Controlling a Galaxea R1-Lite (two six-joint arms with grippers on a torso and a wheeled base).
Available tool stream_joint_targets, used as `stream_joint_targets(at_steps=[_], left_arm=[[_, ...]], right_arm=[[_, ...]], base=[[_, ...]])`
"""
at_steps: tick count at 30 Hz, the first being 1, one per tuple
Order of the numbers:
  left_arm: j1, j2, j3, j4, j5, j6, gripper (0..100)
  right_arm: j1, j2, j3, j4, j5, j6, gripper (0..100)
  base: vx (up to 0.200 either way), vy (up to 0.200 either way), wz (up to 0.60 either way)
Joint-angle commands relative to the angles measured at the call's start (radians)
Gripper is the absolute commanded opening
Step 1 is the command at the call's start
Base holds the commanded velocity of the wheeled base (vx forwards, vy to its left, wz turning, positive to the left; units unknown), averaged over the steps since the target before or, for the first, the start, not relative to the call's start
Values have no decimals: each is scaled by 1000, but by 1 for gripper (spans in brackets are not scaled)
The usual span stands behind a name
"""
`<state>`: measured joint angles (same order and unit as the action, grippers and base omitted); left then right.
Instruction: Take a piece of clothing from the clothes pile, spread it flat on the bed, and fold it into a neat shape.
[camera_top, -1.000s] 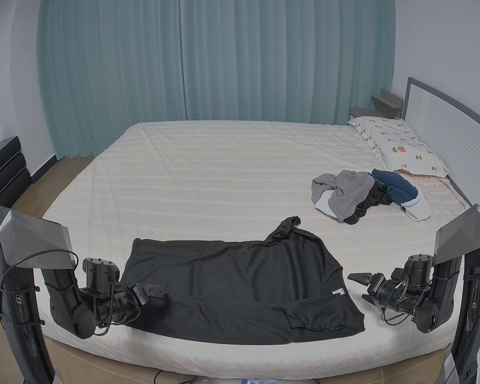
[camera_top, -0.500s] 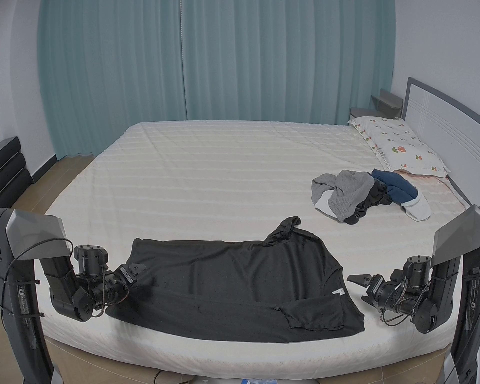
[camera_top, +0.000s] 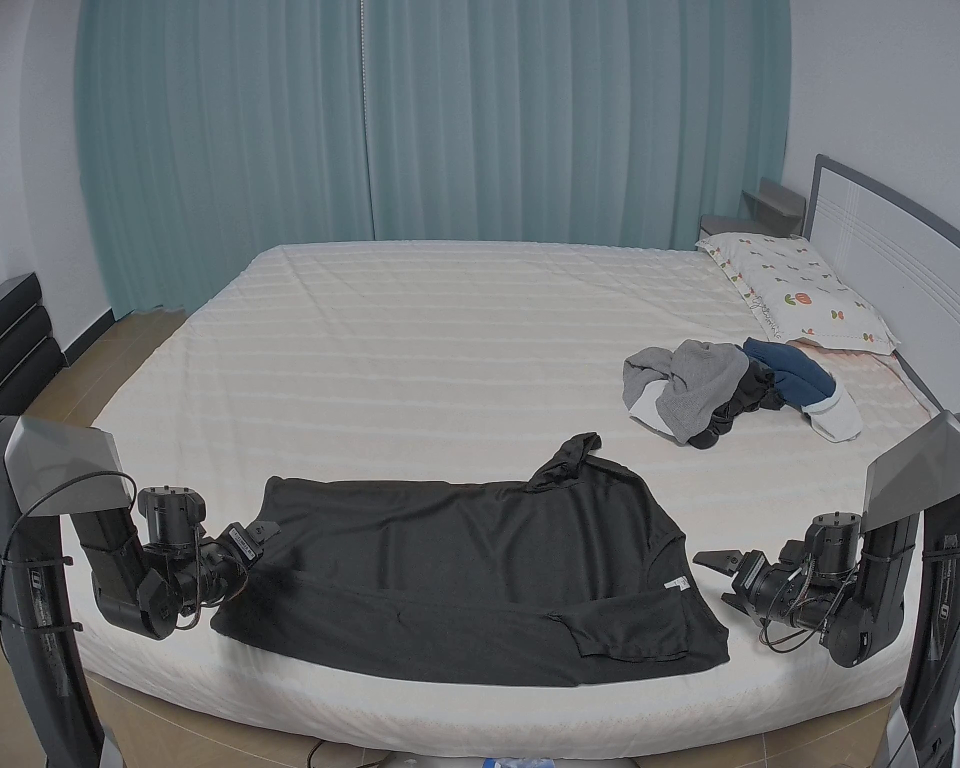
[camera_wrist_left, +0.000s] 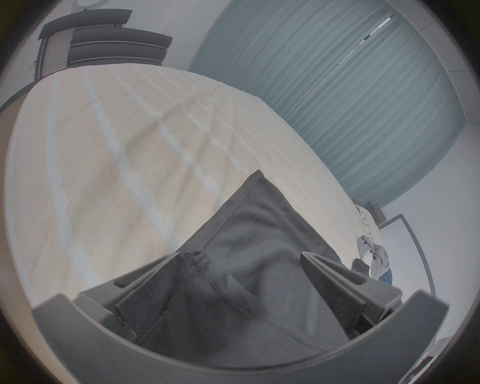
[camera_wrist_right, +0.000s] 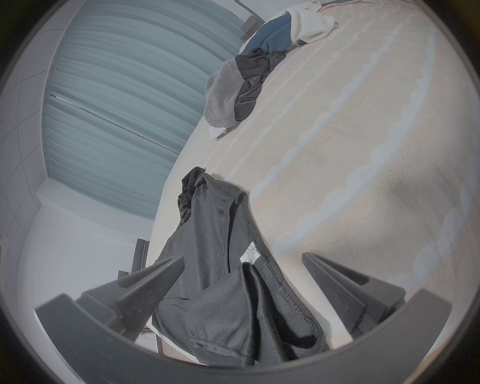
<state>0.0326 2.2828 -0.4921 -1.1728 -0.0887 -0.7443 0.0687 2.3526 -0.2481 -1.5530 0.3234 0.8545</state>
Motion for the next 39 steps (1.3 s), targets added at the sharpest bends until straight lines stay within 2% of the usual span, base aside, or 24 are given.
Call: stream_joint_targets(at_steps=[1,7,14,15,20,25,39], left_arm=[[20,-42,-2,5,-11,3,100],[20,-5,-11,2,-45,86,100],[18,23,-13,2,-43,92,100],[18,26,-13,1,-43,94,0],[21,49,-11,-8,-42,94,0],[24,40,1,-7,-31,89,0],[23,0,64,-7,-28,88,0]], right_arm=[[0,-1,0,-2,0,0,100],[0,-10,-3,-4,-4,-2,100],[-10,-13,3,-7,-12,-61,100],[-10,-13,4,-9,-20,-72,100],[0,-21,4,-9,-95,-112,100],[2,-13,4,-9,-99,-127,100],[82,2,-25,-9,-96,-127,100]], base=[[0,0,0],[0,0,0],[0,0,0],[0,0,0],[0,0,0],[0,0,0],[0,0,0]])
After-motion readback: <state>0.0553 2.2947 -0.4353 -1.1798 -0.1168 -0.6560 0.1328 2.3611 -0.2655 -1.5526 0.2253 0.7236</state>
